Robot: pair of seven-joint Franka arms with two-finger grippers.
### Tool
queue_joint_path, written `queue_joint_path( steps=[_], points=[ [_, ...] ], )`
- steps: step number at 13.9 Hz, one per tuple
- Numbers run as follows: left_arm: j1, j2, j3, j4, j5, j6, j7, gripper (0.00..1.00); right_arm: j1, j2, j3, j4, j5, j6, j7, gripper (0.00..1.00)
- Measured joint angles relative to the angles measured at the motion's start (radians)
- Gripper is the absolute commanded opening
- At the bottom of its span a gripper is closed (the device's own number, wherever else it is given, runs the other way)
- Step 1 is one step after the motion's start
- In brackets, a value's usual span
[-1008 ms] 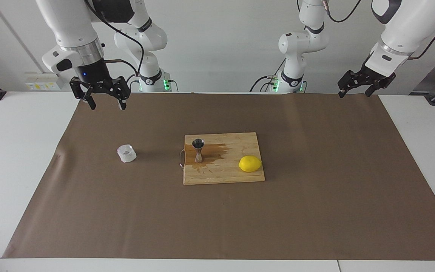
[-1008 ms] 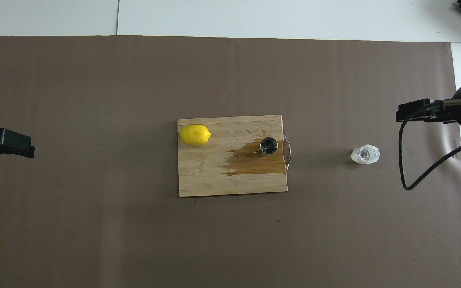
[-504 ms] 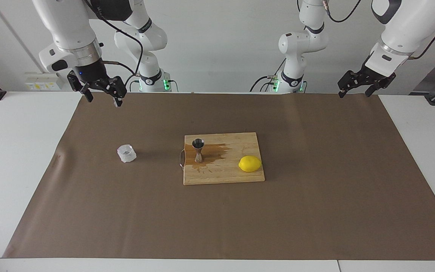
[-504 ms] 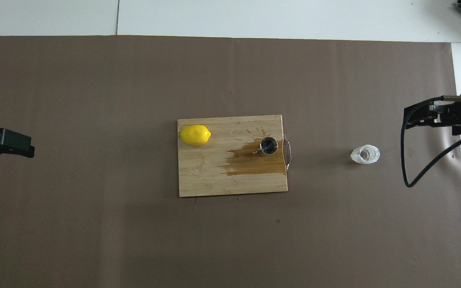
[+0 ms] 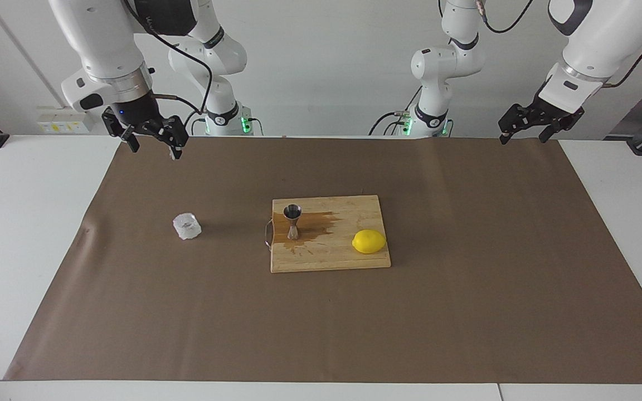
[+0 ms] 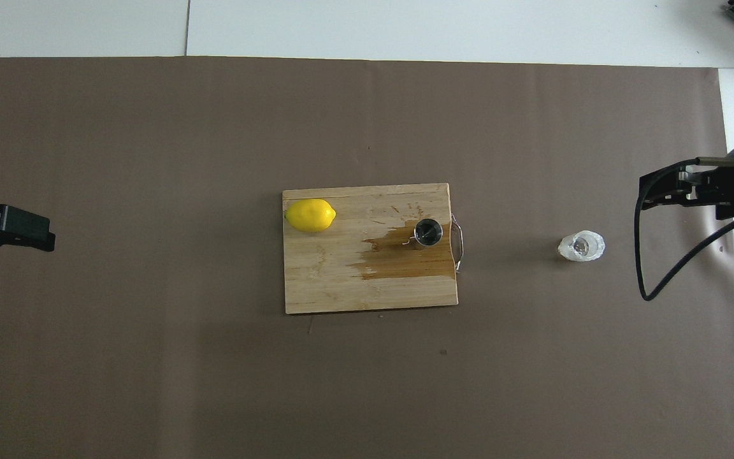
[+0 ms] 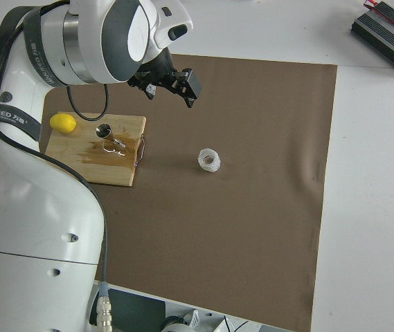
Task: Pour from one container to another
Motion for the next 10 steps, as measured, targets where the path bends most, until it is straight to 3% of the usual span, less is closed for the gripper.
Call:
queue_joint_path(
  steps=[10],
  points=[
    [0.0,0.0,0.0,0.0,0.0,0.0,0.0,1.0,0.003,-0.001,0.007,-0.004,0.007,0.028,-0.06,1.0]
  ],
)
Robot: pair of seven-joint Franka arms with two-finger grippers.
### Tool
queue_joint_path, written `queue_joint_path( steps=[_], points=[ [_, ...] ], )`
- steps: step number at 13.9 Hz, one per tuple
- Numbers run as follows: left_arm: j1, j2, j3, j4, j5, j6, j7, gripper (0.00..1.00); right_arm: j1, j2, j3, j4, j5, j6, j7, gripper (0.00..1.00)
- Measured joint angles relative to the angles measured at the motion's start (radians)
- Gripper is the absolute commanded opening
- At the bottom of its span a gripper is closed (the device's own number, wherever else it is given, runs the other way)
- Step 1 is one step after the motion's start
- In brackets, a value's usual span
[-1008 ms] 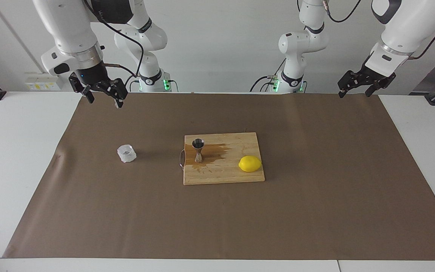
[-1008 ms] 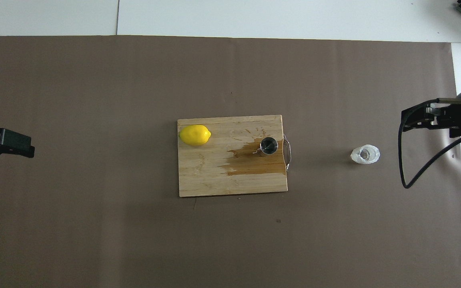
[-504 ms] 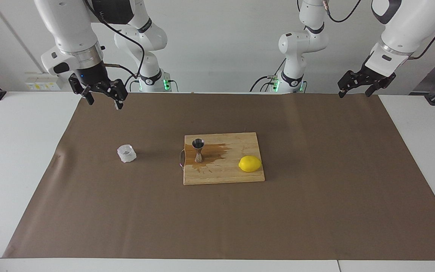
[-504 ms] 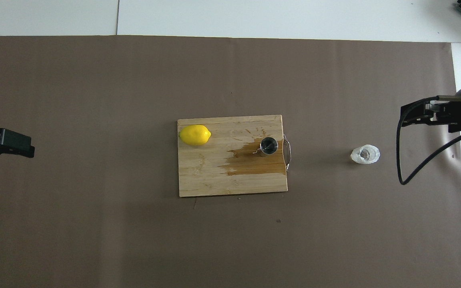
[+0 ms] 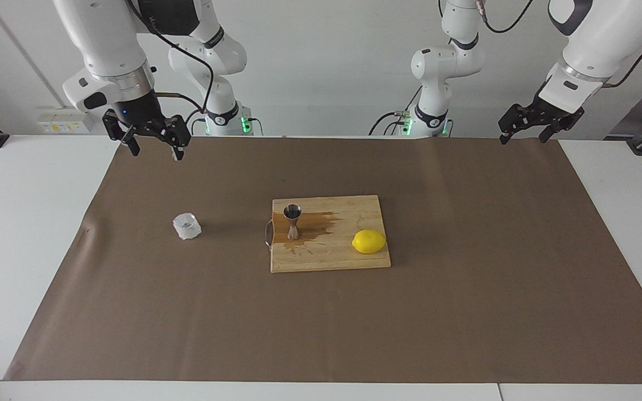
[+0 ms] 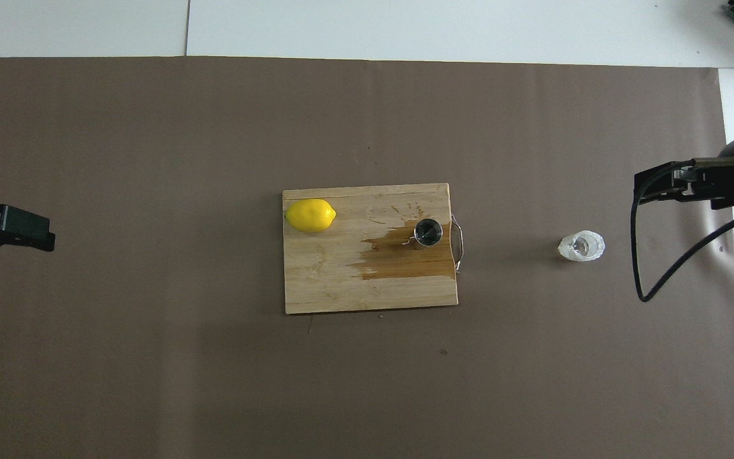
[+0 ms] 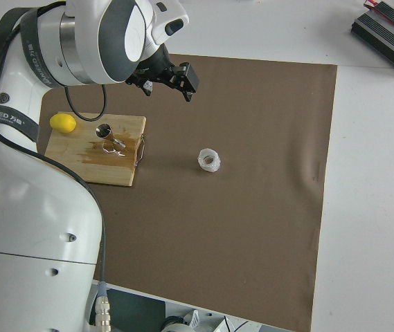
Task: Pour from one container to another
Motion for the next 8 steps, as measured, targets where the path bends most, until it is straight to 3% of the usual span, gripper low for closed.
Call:
queue_joint_path(
  steps=[8],
  points=[
    [0.0,0.0,0.0,0.0,0.0,0.0,0.0,1.0,0.001,-0.001,0.002,-0.003,0.022,0.009,-0.037,1.0]
  ],
)
